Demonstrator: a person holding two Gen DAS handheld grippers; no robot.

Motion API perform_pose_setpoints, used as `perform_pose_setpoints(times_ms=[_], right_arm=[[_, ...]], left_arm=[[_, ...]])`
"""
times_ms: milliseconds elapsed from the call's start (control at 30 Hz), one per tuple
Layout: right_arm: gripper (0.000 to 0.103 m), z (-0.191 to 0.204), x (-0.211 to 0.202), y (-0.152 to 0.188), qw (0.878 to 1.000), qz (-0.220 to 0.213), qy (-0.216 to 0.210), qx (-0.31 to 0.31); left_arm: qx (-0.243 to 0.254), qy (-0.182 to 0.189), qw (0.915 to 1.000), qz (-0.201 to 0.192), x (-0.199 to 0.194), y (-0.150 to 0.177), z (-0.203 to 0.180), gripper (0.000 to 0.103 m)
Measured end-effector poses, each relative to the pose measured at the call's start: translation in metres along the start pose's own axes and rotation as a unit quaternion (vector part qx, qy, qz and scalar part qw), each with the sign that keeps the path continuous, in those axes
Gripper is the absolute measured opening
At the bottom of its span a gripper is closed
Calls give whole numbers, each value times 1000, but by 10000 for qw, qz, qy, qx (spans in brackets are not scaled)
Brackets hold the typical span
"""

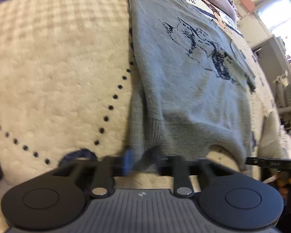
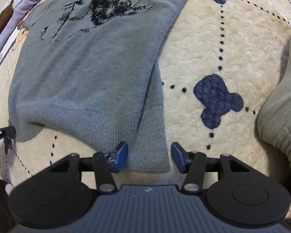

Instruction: Fold clothes

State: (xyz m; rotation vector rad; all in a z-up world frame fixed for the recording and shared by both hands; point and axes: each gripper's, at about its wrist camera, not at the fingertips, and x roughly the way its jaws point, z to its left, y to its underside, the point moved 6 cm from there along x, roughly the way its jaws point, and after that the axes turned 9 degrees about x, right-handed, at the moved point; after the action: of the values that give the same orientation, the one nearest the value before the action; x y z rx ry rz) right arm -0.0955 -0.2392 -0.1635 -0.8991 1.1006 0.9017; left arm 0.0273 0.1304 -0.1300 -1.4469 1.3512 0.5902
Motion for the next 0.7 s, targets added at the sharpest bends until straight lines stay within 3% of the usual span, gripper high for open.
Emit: perform_pose_setpoints(times_ms=[33,100,367,567,700], right_arm=[[16,3,-2,0,10000,2,-87,-34],[9,9,-6,1,9998,-17,-152,-122],[7,19,-46,-6,9991,-241,-331,-118],[6,21,-69,-13,9989,-255,-400,4],[6,10,-68,-1,9999,-57,-136,-19]], left_arm=[[19,-17,10000,-31,-3,1,0,3],[93,-86,9998,-133,-11,0,-2,3],[464,-458,9970,-421,-56,-8,-5,3],[726,-865,9932,-273,-66,-2,-6,3],[884,-1060,9904,-66,-64,8,-3,3]])
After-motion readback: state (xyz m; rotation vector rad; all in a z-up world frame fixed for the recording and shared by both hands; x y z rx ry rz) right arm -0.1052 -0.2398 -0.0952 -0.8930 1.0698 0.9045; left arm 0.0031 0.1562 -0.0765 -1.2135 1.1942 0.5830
